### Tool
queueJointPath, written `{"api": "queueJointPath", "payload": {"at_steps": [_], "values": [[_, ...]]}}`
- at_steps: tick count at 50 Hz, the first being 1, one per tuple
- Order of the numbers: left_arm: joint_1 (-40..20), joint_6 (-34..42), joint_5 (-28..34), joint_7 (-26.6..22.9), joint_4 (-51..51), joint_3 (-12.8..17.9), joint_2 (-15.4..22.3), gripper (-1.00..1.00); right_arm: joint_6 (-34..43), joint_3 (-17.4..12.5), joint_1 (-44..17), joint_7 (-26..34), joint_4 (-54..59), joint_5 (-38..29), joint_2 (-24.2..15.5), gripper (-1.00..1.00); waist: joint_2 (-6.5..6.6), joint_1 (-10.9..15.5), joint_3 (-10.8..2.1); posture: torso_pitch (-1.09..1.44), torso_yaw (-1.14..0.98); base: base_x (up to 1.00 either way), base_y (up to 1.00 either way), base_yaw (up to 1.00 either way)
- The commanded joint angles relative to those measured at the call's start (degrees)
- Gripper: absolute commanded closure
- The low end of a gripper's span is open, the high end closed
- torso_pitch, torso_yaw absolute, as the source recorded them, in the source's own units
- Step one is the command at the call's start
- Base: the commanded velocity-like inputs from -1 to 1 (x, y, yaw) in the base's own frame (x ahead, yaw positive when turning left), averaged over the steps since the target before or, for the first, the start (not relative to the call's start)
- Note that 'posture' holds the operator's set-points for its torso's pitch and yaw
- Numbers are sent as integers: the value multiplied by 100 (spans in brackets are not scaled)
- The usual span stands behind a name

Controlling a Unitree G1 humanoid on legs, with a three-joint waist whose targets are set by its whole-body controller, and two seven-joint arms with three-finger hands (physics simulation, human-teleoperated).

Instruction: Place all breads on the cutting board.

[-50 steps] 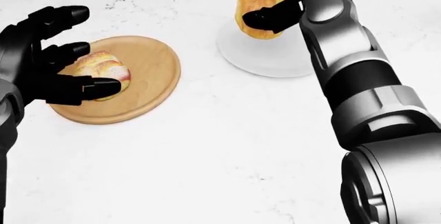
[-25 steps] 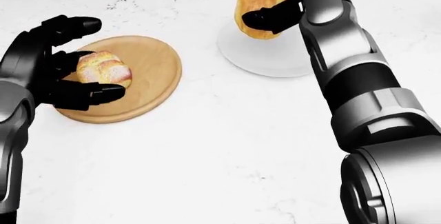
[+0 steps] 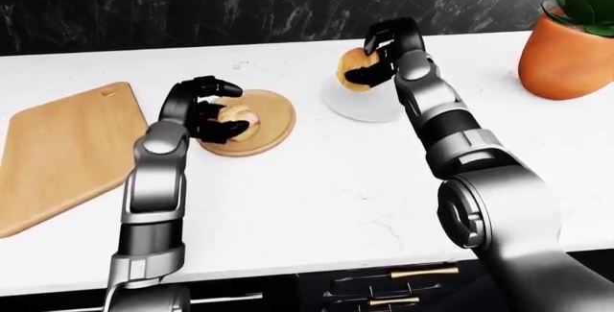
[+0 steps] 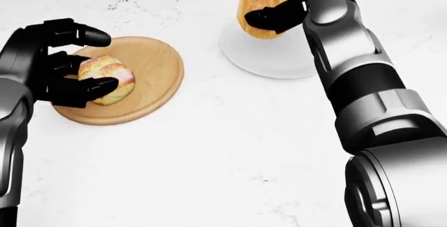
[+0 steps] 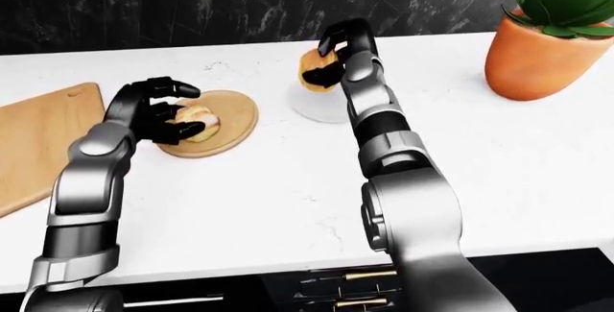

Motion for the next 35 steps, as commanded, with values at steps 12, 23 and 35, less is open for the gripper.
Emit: {"api": "queueJointPath", "payload": {"at_steps": [12, 23, 35], "values": [[-1235, 438, -377, 217, 43, 163, 307, 58, -156, -33, -263, -23, -312, 63, -21, 100, -4, -6, -180, 0, 0, 0, 0, 0], [-2240, 754, -929, 545, 561, 238, 562, 64, 1377, -290, -688, 544, -1112, 1286, 32, 100, 21, -12, -139, 0, 0, 0, 0, 0], [-2491, 966, -1395, 998, 637, 379, 827, 71, 2663, -113, -666, 641, -2247, 1632, -154, 100, 13, -16, -102, 0, 0, 0, 0, 0]]}}
